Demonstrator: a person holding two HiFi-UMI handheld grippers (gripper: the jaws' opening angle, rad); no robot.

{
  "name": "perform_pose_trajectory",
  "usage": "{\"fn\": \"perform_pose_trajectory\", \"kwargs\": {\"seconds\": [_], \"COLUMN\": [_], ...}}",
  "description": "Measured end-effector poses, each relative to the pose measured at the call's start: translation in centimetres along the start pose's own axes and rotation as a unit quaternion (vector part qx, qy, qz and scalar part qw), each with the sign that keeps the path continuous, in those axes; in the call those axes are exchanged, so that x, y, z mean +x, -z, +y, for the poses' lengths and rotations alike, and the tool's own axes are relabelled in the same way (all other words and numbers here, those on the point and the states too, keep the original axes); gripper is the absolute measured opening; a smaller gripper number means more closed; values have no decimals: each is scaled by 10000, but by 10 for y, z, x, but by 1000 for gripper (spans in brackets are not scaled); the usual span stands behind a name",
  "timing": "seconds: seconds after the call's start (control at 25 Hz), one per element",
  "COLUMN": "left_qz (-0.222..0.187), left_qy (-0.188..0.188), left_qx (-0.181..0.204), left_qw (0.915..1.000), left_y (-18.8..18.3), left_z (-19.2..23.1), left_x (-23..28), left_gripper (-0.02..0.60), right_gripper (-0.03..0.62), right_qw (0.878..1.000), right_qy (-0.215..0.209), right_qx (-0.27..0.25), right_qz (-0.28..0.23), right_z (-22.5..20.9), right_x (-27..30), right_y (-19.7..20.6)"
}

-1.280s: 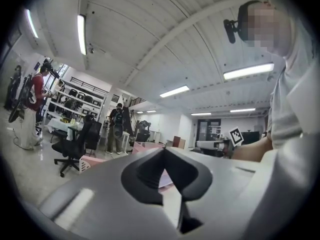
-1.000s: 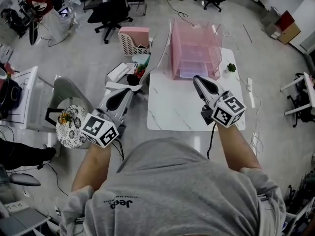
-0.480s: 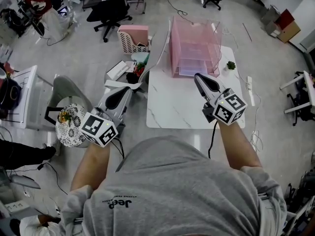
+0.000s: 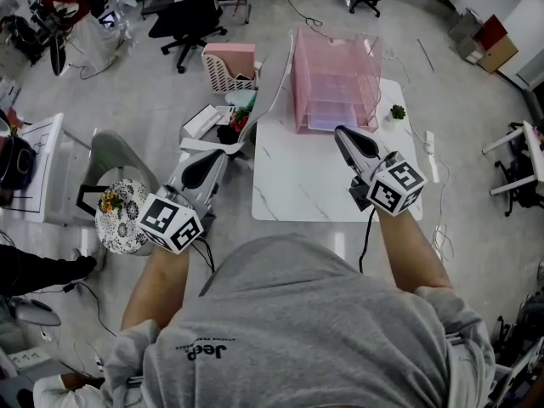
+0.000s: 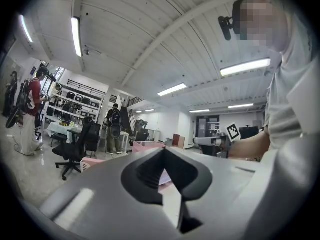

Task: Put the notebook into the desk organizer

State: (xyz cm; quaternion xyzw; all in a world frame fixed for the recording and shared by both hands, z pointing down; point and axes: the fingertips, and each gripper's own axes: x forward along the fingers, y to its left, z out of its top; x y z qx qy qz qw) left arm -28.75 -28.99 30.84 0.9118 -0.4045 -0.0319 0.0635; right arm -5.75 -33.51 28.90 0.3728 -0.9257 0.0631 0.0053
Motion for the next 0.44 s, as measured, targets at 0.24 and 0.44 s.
{"fn": "perform_pose_trajectory", "kwargs": {"seconds": [0.24, 0.44], "left_qz": [9, 11], "left_qy": [-21, -20], "left_qx": [-30, -62], "left_qw": [10000, 10000], "left_y": [4, 3], "left_z": [1, 0], "left_x": [-1, -1], "left_gripper": [58, 58], "right_gripper": [2, 2], "right_qw": [10000, 10000], "right_qy": [-6, -23], "right_qx": [-16, -26], "right_qz": [7, 10], "right_z": [0, 2], "right_x": [-1, -1], "right_y": [3, 0]}}
